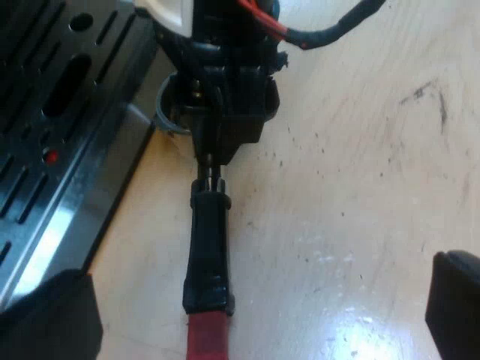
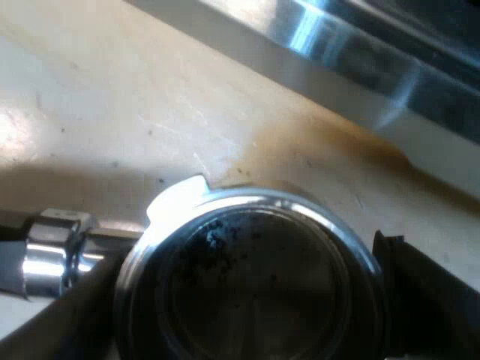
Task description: Put the handle in the coffee machine
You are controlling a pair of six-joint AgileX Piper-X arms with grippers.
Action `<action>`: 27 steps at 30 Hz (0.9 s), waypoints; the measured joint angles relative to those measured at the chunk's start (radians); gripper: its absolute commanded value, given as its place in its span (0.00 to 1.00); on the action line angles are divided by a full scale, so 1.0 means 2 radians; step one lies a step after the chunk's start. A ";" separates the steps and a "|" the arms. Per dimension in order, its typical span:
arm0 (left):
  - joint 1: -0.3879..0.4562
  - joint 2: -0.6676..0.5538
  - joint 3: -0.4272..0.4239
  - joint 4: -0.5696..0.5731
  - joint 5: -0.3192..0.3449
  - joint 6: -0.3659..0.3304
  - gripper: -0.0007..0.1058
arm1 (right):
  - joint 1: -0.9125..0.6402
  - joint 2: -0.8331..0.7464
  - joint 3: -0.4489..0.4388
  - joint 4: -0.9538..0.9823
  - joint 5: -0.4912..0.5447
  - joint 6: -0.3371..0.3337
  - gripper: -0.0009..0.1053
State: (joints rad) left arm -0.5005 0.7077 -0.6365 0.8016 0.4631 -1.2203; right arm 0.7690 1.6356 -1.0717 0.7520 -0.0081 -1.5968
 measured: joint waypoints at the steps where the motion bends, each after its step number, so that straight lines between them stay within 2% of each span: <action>1: 0.000 0.000 0.001 -0.005 0.000 0.000 0.84 | 0.000 -0.008 0.000 0.009 0.001 0.010 0.01; 8: 0.000 0.000 0.002 -0.014 0.000 0.002 0.84 | 0.000 -0.052 0.000 0.076 0.004 0.033 0.01; 13: 0.000 0.007 0.002 -0.015 -0.002 0.026 0.84 | 0.000 -0.088 0.000 0.106 0.004 0.042 0.01; 23: 0.000 0.059 0.002 -0.016 0.006 0.042 0.84 | 0.000 -0.139 0.000 0.120 0.004 0.043 0.01; 27: 0.000 0.073 0.002 -0.023 0.011 0.047 0.84 | 0.000 -0.152 0.000 0.124 -0.015 0.043 0.01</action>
State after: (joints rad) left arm -0.5005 0.8531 -0.6325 0.7554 0.4853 -1.1262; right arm 0.7690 1.3313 -1.0717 0.9993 -0.0376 -1.5106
